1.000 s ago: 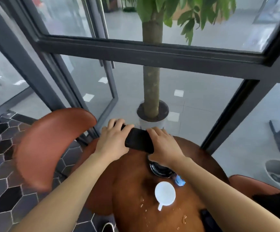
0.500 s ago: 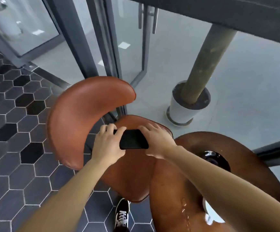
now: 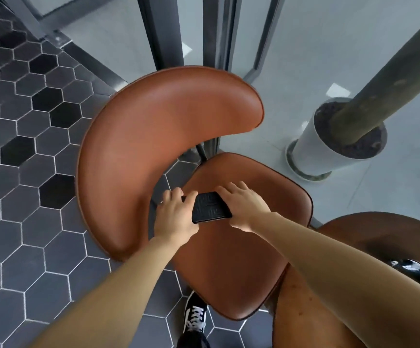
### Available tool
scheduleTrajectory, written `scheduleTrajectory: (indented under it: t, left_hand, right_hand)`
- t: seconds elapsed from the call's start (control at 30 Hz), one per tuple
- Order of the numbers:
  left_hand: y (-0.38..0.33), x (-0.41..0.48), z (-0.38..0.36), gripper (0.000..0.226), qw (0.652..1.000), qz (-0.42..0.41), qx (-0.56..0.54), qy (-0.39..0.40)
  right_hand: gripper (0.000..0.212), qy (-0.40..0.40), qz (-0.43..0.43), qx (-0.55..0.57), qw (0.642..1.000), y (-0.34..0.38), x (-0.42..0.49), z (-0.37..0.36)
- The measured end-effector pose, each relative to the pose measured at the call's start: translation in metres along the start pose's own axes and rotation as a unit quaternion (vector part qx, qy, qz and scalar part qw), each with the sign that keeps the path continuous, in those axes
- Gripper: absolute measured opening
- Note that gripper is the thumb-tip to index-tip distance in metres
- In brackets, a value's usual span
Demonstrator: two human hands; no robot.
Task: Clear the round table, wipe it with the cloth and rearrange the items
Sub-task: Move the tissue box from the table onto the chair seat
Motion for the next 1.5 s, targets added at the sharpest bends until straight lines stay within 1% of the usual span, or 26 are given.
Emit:
scheduleTrajectory:
  t: [0.07,0.17,0.33,0.47,0.57,0.7,0.8,0.93,1.1,1.3,1.4,1.5]
  left_hand:
    - [0.006,0.006,-0.014,0.077,1.0,0.005,-0.011,0.011]
    - [0.011,0.009,-0.03,0.078,0.999,0.017,-0.024,0.032]
    - [0.013,0.012,-0.046,0.086,0.998,0.004,0.001,0.06]
    - [0.011,0.015,-0.047,0.091,0.997,-0.013,0.034,0.063]
    - [0.01,0.015,-0.045,0.097,0.996,-0.011,0.035,0.077]
    - [0.01,0.017,-0.042,0.102,0.991,-0.012,0.022,0.133]
    - [0.007,0.018,-0.037,0.097,0.984,-0.007,0.021,0.174]
    - [0.003,0.02,-0.032,0.093,0.98,-0.012,0.026,0.198]
    - [-0.009,0.018,-0.021,0.089,0.98,-0.028,0.037,0.193]
    - [-0.044,0.006,0.009,0.084,0.982,-0.089,0.046,0.16]
    - [-0.063,-0.003,0.03,0.084,0.984,-0.104,0.05,0.133]
    - [-0.088,-0.015,0.047,0.085,0.981,-0.147,0.062,0.108]
  right_hand:
    - [0.075,0.003,-0.008,0.0,1.0,0.0,0.011,-0.011]
    - [0.076,0.018,-0.024,0.003,1.0,-0.001,0.02,-0.027]
    - [0.083,0.034,-0.05,0.025,0.998,-0.007,0.024,-0.046]
    - [0.091,0.038,-0.051,0.019,0.998,-0.009,0.025,-0.048]
    - [0.097,0.039,-0.061,0.023,0.997,-0.008,0.021,-0.044]
    - [0.088,0.038,-0.067,0.016,0.997,-0.009,0.013,-0.033]
    - [0.077,0.054,-0.088,0.028,0.994,-0.012,0.005,-0.021]
    - [0.071,0.07,-0.109,0.037,0.991,-0.016,-0.005,-0.013]
    - [0.065,0.044,-0.14,0.06,0.987,-0.018,-0.022,-0.006]
    - [0.063,0.028,-0.194,0.092,0.976,-0.016,-0.066,0.01]
    - [0.057,0.006,-0.213,0.101,0.972,-0.01,-0.094,0.02]
    - [0.055,-0.015,-0.233,0.118,0.965,-0.006,-0.128,0.028]
Point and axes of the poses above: each hand's wrist, its own x-axis towards the middle knuckle, its own z-axis out of the back of the hand, y = z × x, the point moved 2 cm from there along x, towards the middle knuckle, and after that the axes turned 6 degrees about -z, right-handed, at the moved point
